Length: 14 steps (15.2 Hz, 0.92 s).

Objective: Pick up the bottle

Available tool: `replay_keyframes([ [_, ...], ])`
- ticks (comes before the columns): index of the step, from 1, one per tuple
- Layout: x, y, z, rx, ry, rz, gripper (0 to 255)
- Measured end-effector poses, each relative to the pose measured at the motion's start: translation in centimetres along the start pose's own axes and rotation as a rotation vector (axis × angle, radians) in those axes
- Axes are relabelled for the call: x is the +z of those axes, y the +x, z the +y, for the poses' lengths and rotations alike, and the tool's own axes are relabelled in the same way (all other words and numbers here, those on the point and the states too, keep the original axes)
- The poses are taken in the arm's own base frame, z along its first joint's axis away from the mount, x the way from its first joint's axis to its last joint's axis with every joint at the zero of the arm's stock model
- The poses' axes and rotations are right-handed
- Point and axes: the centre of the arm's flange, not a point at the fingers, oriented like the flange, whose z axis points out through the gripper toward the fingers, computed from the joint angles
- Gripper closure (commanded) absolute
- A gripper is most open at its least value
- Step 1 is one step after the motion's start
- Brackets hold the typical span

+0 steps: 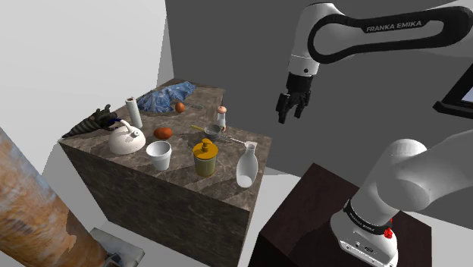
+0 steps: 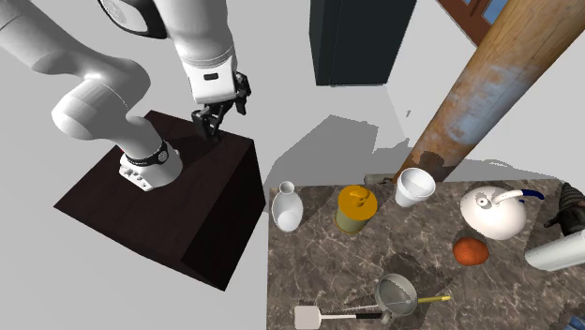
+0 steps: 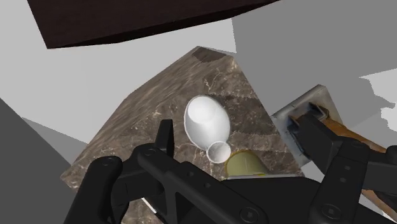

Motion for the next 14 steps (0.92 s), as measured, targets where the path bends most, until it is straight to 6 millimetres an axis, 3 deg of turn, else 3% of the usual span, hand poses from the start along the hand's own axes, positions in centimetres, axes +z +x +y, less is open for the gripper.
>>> replay_keyframes([
  [14,14.5,11.5,-2.2,-0.024,-0.062,0.03,0],
])
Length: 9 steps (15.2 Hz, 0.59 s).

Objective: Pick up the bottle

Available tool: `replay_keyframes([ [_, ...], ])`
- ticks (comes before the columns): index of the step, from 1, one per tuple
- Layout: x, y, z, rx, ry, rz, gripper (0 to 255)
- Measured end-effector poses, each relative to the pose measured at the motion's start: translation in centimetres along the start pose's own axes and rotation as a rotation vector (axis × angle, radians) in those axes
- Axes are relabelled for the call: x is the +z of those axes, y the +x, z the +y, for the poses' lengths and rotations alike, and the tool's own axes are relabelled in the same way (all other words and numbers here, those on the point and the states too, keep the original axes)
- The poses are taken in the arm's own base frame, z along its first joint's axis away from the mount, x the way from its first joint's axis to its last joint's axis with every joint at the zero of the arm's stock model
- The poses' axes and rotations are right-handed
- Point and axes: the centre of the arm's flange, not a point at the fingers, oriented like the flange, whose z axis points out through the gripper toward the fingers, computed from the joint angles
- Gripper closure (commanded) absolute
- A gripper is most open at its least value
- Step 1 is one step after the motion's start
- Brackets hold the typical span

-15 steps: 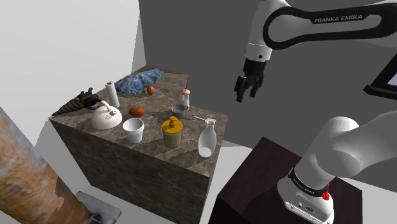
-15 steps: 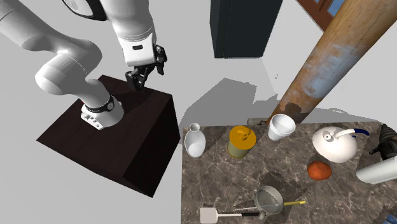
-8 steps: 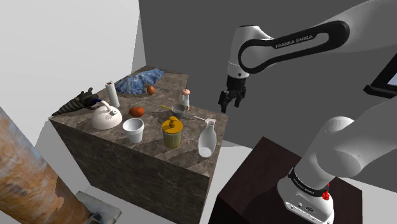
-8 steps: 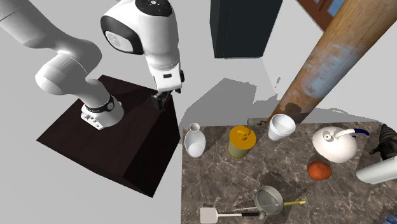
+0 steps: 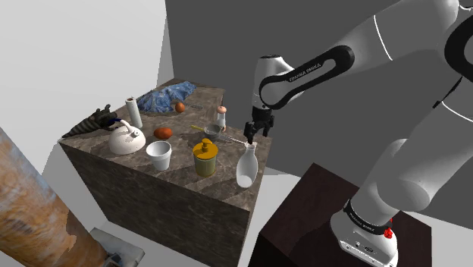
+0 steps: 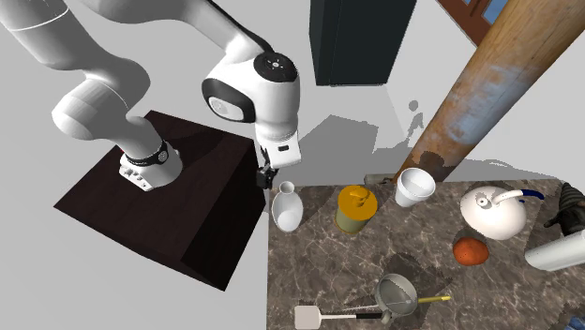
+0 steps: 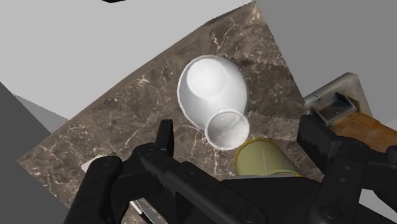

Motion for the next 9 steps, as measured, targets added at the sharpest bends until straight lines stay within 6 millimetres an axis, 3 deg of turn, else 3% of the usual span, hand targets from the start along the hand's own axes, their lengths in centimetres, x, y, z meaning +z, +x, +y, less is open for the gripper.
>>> replay_keyframes([
  [4,3.9,3.0,-0.7,-0.007,-0.017,0.008,0],
  [9,6.5,3.5,-0.6,-0.008,-0.02,0.01,0],
])
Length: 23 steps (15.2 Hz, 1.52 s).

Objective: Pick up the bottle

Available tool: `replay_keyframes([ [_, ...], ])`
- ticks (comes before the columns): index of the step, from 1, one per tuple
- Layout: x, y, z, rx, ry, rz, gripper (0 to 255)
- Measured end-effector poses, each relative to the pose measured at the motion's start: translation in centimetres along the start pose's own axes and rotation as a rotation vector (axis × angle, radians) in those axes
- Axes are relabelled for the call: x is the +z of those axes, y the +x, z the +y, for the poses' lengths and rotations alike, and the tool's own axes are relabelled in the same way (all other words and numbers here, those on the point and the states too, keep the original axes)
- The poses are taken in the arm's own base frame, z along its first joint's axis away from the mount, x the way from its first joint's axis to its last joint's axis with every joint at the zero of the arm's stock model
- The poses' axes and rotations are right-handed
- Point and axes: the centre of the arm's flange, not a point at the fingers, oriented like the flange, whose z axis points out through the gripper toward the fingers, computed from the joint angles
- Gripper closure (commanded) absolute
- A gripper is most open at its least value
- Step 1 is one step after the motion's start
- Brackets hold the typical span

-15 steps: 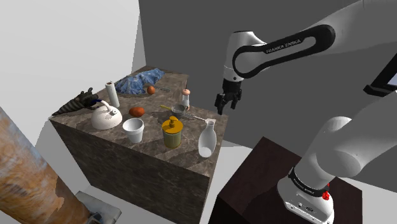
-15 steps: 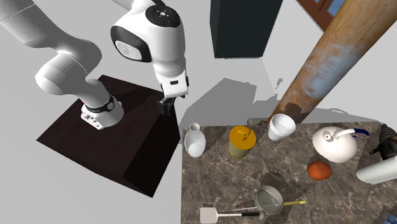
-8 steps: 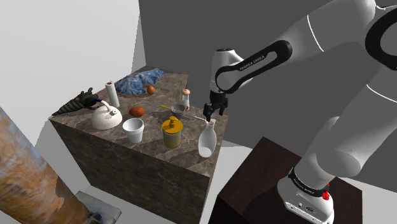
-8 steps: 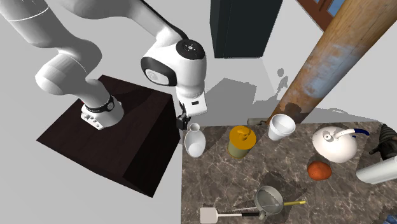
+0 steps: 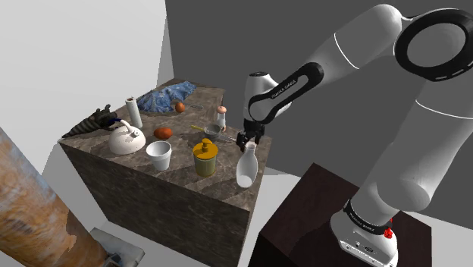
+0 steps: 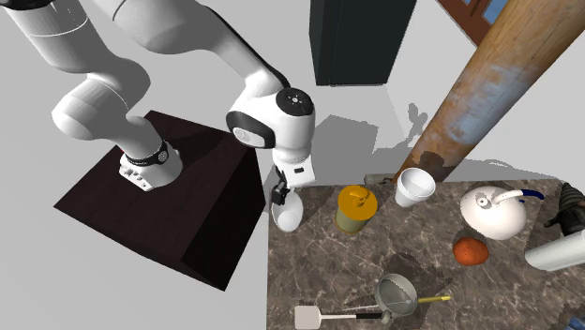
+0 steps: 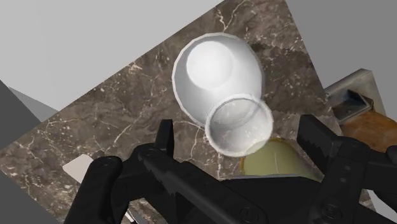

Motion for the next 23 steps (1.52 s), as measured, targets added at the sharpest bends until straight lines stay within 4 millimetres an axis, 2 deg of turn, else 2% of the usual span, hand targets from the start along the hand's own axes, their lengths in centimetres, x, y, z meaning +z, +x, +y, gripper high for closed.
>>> replay_keyframes([
  [3,1.6,0.2,-0.1,0.0,0.0,0.0,0],
  [4,1.9,0.2,-0.1,0.0,0.0,0.0,255],
  [14,2.0,0.3,-0.1,-0.001,0.0,0.003,255],
  [23,-2.2,-0.1,-0.1,0.0,0.0,0.001,255],
])
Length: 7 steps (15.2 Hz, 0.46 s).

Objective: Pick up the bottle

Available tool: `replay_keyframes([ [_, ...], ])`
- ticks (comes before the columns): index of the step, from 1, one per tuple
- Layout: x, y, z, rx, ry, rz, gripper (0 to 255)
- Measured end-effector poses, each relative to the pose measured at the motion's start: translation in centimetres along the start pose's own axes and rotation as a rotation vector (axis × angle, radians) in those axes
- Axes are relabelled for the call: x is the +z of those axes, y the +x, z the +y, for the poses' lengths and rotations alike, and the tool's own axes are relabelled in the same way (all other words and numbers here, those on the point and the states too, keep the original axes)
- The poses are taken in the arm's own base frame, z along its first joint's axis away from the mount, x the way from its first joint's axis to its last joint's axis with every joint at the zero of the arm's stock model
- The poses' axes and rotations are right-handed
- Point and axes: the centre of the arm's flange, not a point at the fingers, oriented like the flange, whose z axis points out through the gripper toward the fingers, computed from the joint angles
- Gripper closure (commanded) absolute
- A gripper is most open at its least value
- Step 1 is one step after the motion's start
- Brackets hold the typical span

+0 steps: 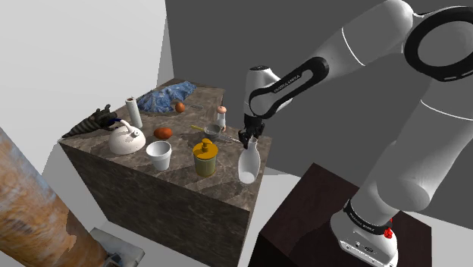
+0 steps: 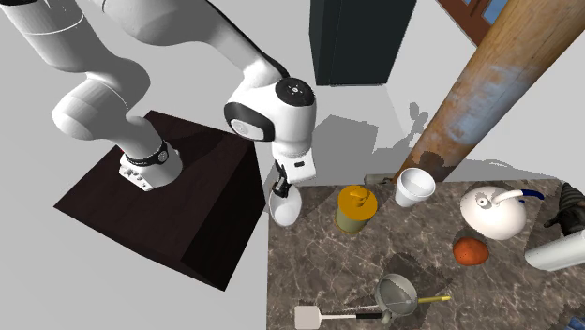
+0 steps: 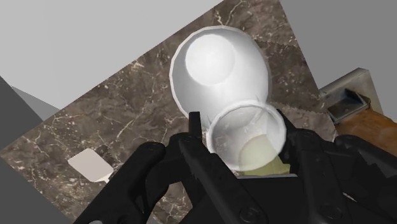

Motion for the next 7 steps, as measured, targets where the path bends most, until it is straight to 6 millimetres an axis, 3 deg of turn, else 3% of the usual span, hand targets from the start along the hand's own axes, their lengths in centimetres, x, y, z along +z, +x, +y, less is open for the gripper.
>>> replay_keyframes([
  [7,-3.4,-0.1,0.1,0.0,0.0,0.0,255],
])
